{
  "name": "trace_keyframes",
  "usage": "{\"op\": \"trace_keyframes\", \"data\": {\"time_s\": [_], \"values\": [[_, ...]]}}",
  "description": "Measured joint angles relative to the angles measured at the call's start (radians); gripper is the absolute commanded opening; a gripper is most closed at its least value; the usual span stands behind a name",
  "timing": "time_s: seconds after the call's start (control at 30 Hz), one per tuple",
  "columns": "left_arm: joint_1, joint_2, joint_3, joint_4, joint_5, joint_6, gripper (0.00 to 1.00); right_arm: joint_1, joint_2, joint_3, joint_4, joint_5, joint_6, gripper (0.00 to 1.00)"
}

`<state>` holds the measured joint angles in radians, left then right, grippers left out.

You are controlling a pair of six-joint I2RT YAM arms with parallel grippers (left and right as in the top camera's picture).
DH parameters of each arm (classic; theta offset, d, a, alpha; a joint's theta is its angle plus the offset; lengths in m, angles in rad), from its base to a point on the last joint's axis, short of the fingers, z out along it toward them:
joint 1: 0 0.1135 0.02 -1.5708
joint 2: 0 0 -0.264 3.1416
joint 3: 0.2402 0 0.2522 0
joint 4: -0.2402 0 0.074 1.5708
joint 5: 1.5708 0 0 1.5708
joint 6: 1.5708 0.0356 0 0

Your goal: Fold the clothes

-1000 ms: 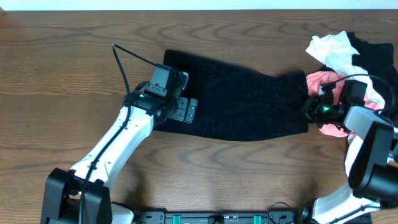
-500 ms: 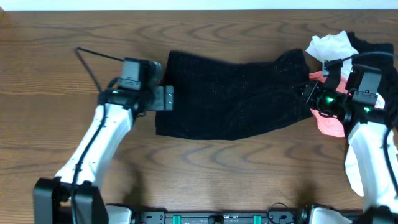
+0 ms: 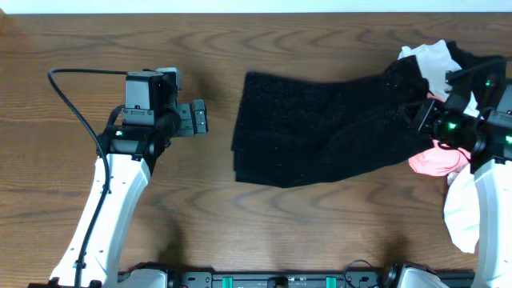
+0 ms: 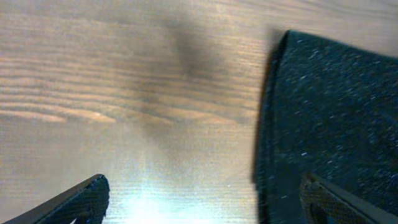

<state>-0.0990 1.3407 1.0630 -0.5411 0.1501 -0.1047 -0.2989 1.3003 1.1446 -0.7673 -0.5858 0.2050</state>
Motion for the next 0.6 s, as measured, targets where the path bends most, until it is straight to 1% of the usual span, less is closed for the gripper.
{"op": "trace_keyframes", "data": {"time_s": [0.17, 0.27, 0.43, 0.6], "values": [[0.000, 0.000, 0.000, -0.018, 0.000, 0.000, 0.98, 0.007, 0.002, 0.004, -0.018, 0.016, -0.031, 0.01], [0.000, 0.000, 0.000, -0.018, 0.000, 0.000, 0.98, 0.042, 0.015, 0.005, -0.016, 0.026, -0.037, 0.01], [0.000, 0.000, 0.000, -0.019, 0.000, 0.000, 0.98, 0.164, 0.072, 0.006, 0.020, 0.071, -0.038, 0.01], [0.000, 0.000, 0.000, -0.020, 0.000, 0.000, 0.98, 0.291, 0.134, 0.006, 0.101, 0.108, -0.019, 0.01]]}}
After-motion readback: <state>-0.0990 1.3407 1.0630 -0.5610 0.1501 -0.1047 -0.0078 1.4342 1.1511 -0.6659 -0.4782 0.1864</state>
